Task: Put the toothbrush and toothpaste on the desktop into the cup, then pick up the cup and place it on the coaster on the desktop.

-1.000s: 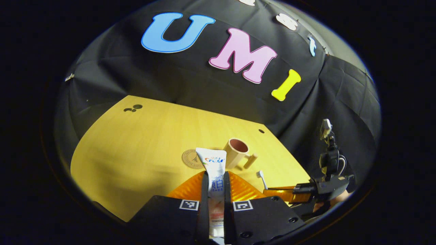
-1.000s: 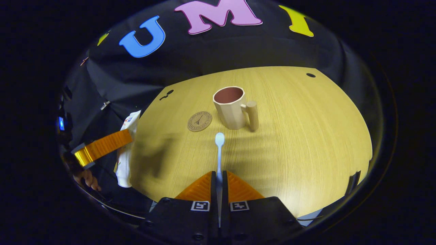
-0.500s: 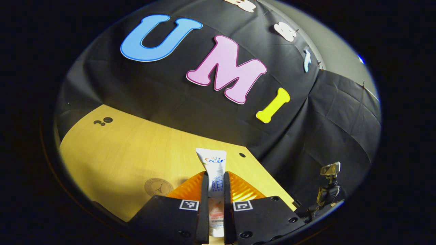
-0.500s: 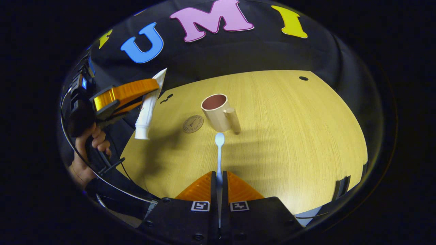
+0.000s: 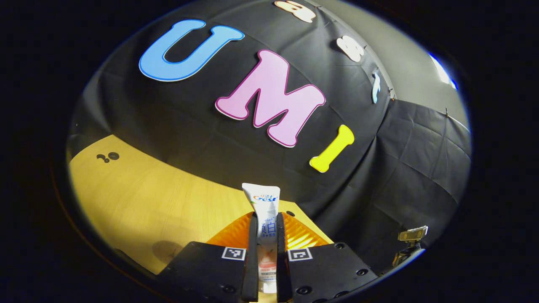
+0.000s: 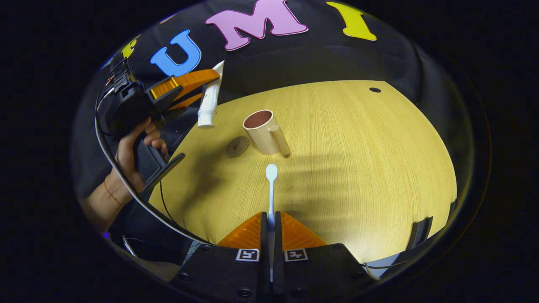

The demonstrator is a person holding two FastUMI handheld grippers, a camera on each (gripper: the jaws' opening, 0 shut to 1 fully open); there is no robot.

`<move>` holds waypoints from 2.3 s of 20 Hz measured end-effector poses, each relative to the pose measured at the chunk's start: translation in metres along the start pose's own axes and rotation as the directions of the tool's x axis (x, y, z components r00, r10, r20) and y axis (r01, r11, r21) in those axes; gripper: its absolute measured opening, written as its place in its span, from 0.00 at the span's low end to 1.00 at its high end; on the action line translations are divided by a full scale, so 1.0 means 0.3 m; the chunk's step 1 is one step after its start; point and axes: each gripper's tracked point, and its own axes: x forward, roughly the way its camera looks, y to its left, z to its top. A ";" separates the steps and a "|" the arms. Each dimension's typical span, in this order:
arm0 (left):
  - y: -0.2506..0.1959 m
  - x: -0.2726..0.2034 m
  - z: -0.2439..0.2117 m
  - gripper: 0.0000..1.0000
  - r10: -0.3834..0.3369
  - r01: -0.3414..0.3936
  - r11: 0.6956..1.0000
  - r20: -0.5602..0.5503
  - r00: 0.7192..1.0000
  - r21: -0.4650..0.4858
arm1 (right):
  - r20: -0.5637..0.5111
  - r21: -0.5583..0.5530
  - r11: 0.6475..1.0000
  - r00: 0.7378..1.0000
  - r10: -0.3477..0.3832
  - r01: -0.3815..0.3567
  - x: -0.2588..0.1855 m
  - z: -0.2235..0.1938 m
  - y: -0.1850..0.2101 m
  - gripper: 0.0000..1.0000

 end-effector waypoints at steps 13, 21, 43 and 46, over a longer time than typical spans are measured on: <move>0.091 0.249 -0.122 0.22 0.044 -0.046 0.998 0.049 0.998 0.038 | -0.024 -0.106 0.993 0.999 -0.045 0.043 -0.042 -0.033 -0.108 0.07; 0.130 0.284 -0.222 0.22 0.059 -0.059 0.992 0.004 0.998 0.110 | -0.028 -0.067 0.997 0.999 -0.041 0.039 -0.035 -0.035 -0.145 0.07; 0.176 0.131 -0.321 0.67 0.066 -0.059 0.997 -0.174 0.982 0.047 | 0.059 -0.010 0.997 0.996 -0.070 0.070 -0.025 0.096 -0.111 0.07; 0.166 0.074 -0.291 0.71 0.048 -0.035 0.996 -0.183 0.982 0.077 | 0.092 -0.013 0.998 0.994 -0.066 0.067 -0.030 0.140 -0.071 0.07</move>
